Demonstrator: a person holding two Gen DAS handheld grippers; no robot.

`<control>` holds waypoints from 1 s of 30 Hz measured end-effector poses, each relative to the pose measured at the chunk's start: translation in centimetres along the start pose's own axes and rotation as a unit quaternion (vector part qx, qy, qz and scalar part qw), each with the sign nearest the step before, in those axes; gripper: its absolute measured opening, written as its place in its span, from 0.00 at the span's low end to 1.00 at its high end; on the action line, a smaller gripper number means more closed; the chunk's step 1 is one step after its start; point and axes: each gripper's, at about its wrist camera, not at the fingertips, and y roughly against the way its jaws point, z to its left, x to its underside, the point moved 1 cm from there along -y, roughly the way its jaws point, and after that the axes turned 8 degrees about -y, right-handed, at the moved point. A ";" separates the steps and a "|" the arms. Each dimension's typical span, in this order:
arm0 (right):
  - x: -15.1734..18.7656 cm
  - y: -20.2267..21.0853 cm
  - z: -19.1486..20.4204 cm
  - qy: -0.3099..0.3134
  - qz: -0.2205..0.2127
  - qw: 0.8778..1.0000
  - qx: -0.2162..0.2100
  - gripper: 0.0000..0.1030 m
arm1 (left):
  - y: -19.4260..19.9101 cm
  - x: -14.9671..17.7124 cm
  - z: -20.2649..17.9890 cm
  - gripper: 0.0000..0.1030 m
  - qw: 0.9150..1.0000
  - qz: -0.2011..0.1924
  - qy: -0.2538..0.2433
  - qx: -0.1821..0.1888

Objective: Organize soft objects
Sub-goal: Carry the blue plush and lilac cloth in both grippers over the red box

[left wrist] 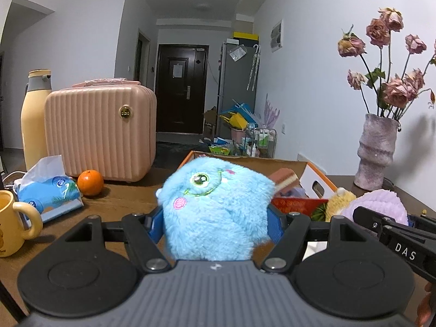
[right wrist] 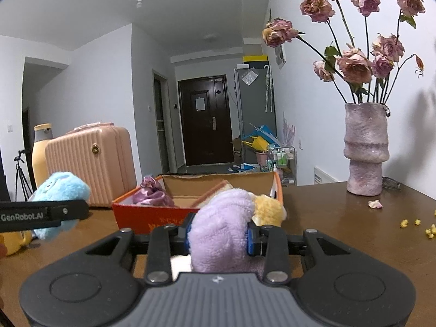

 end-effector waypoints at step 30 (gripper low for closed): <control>-3.3 -8.4 -0.2 -0.023 -0.022 0.999 -0.004 0.33 | -8.1 -3.7 1.1 0.69 1.000 -0.023 0.006 -0.001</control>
